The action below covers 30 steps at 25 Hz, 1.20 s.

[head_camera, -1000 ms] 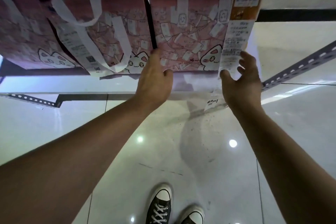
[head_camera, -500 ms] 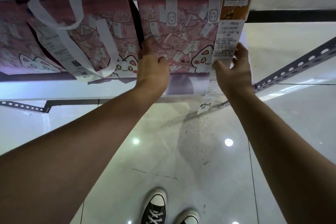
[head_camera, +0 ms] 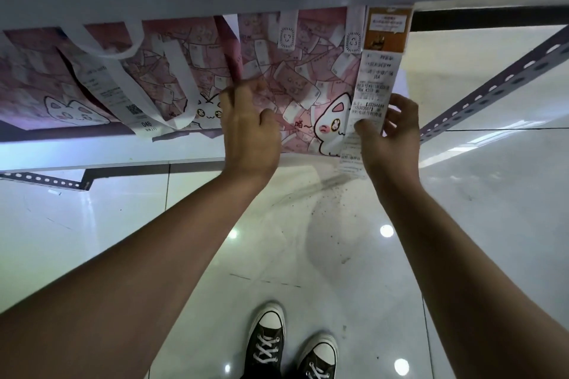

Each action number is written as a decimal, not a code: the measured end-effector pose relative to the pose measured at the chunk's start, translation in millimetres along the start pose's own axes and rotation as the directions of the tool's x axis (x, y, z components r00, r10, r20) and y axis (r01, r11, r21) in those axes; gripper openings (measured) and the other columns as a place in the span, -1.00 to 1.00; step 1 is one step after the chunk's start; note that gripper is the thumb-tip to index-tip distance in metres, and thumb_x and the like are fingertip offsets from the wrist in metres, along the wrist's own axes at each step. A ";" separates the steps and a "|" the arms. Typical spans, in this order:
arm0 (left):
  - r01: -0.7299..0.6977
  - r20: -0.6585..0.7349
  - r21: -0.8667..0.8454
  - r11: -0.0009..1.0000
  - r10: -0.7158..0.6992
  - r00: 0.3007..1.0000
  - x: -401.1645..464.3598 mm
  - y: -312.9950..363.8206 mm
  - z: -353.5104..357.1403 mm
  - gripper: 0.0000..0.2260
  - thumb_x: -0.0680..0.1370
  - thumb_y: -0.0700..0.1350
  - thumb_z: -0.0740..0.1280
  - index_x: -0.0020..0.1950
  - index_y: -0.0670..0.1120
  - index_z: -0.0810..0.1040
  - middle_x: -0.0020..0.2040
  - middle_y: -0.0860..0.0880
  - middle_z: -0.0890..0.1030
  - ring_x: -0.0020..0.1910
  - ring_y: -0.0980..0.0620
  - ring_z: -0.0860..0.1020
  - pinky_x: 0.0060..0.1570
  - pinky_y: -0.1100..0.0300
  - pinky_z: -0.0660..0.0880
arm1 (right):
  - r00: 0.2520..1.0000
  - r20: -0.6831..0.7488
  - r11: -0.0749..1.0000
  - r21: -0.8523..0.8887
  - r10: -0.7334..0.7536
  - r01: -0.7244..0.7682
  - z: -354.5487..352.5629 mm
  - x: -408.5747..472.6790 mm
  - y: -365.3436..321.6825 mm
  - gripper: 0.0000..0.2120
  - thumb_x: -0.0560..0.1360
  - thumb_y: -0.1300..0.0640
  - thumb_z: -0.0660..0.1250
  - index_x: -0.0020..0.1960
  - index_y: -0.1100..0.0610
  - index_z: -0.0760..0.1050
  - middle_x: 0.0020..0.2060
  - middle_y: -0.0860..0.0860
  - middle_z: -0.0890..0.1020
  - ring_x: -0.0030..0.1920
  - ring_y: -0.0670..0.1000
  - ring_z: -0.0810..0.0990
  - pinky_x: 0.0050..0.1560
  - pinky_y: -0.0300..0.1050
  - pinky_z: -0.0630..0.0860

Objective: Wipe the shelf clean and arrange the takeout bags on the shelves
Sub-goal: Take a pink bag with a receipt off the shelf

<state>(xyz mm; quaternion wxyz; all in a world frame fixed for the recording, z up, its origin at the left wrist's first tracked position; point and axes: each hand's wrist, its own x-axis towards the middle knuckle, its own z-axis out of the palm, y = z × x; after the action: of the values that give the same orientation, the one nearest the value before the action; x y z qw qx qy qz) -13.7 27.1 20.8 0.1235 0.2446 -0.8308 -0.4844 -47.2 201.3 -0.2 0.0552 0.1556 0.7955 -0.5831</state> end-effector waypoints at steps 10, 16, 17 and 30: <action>0.108 0.070 0.022 0.994 -0.109 0.992 -89.0 39.3 -65.7 -0.73 0.55 -0.37 0.16 0.13 -0.15 0.56 0.23 -0.10 0.40 0.15 0.02 0.53 0.03 0.36 0.50 | 0.995 0.020 0.995 0.021 0.100 -0.100 -58.6 -104.9 -22.1 -0.53 0.51 0.25 0.36 0.36 0.05 0.34 0.03 -0.28 0.55 -0.07 -0.46 0.57 -0.25 -0.39 0.55; 0.136 0.176 0.091 0.987 -0.151 0.973 -150.4 91.3 -103.6 -0.76 0.56 -0.35 0.18 0.15 -0.15 0.52 0.23 -0.13 0.50 0.15 0.01 0.50 0.08 0.32 0.44 | 0.979 -0.004 0.979 0.035 0.202 -0.202 -112.3 -176.6 -57.9 -0.49 0.49 0.26 0.35 0.39 0.03 0.34 0.06 -0.18 0.58 -0.06 -0.35 0.62 -0.16 -0.31 0.60; 0.123 0.186 0.099 0.987 -0.140 0.973 -158.9 101.1 -109.5 -0.76 0.56 -0.36 0.19 0.15 -0.16 0.52 0.22 -0.14 0.50 0.17 -0.01 0.49 0.11 0.26 0.45 | 0.978 -0.015 0.977 0.040 0.209 -0.209 -119.3 -185.4 -66.1 -0.50 0.49 0.26 0.35 0.39 0.04 0.34 0.08 -0.14 0.60 -0.04 -0.29 0.63 -0.15 -0.29 0.60; -0.039 0.371 -0.006 0.999 0.038 0.928 -231.3 273.1 -199.1 -0.79 0.57 -0.33 0.22 0.15 -0.12 0.53 0.24 -0.08 0.50 0.29 -0.01 0.44 0.30 0.12 0.40 | 0.941 -0.244 0.966 0.163 0.235 -0.199 -233.1 -318.2 -217.4 -0.49 0.44 0.23 0.34 0.37 -0.02 0.37 0.15 -0.03 0.63 0.07 -0.09 0.66 0.08 0.07 0.67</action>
<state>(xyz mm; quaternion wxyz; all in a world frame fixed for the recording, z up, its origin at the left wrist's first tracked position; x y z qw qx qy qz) 192.5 112.8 364.1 -0.0266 0.1323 -0.8441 -0.5189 207.7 304.1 356.6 0.0032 0.3216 0.7322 -0.6004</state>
